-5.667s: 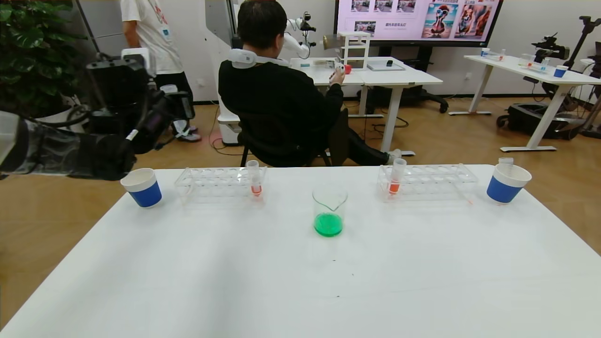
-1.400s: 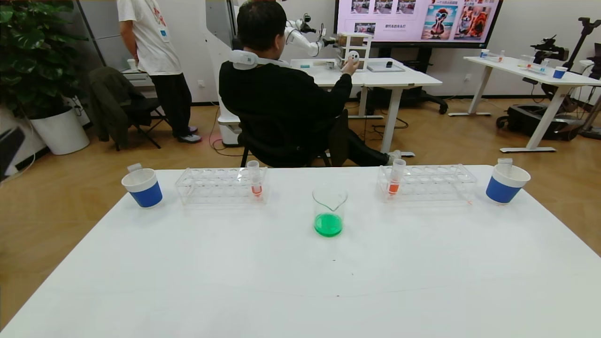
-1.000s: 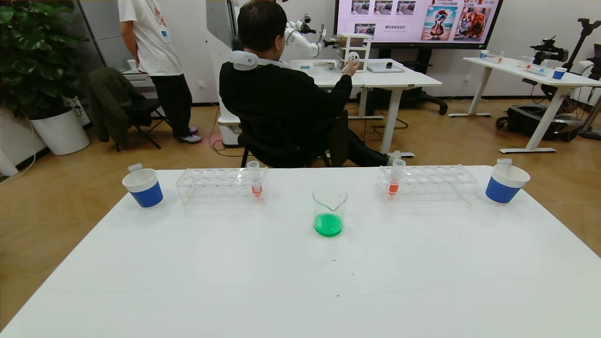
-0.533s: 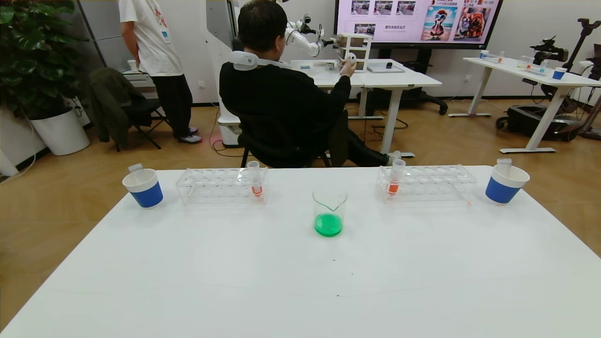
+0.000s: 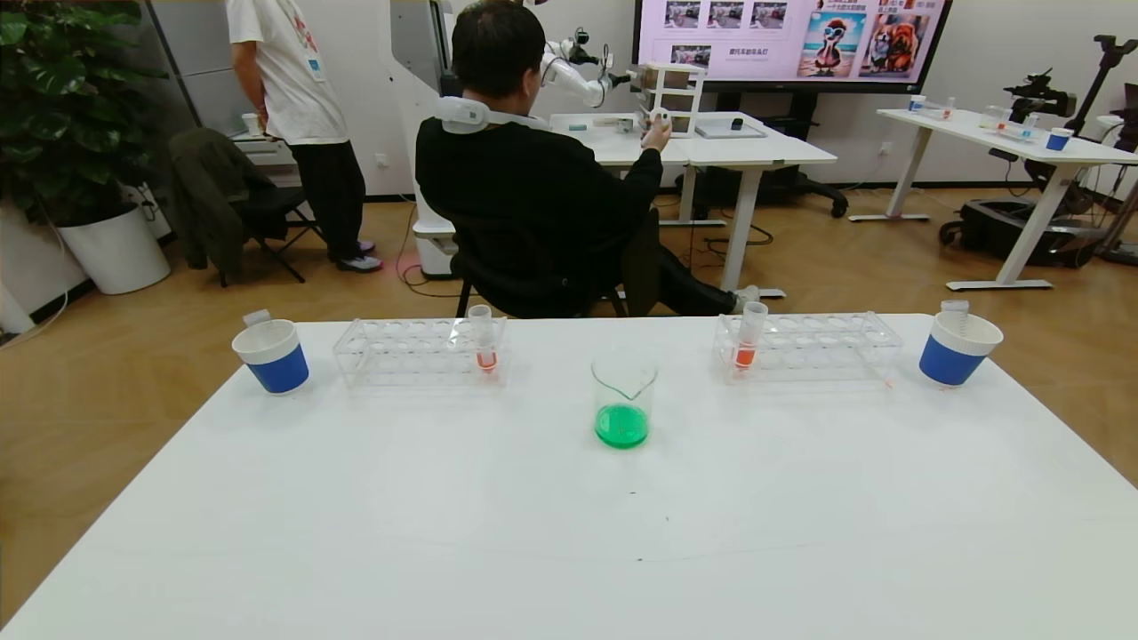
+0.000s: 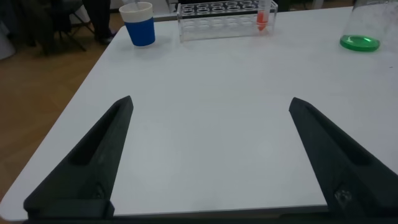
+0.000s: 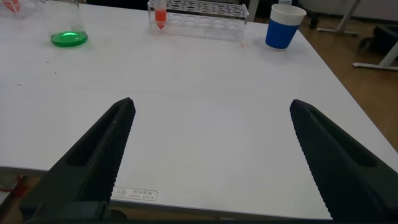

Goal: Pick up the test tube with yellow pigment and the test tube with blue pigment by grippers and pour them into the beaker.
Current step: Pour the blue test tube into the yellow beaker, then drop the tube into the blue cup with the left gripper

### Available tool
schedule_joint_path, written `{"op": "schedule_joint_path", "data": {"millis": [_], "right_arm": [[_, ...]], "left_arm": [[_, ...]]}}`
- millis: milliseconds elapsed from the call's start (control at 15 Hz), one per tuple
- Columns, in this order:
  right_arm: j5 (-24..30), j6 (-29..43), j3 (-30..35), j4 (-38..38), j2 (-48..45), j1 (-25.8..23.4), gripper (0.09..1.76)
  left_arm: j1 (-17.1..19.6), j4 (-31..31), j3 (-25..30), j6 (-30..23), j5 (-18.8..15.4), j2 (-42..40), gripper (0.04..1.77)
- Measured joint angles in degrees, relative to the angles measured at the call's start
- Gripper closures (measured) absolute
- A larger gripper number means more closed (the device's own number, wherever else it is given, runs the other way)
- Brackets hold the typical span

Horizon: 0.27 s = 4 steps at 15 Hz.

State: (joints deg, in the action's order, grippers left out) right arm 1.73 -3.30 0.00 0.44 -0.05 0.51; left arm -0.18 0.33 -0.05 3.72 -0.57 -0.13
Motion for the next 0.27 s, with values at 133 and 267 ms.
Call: {"op": "schedule_joint_path", "data": {"millis": [133,267], "right_arm": [[0.0,0.0,0.0,0.0,0.0,0.0,0.11],[0.0,0.0,0.0,0.0,0.0,0.0,0.11]], "left_arm": [[0.0,0.0,0.0,-1.5,0.2,0.0,0.06],[0.0,-0.1,0.0,-2.5,0.4,0.0,0.06]]}}
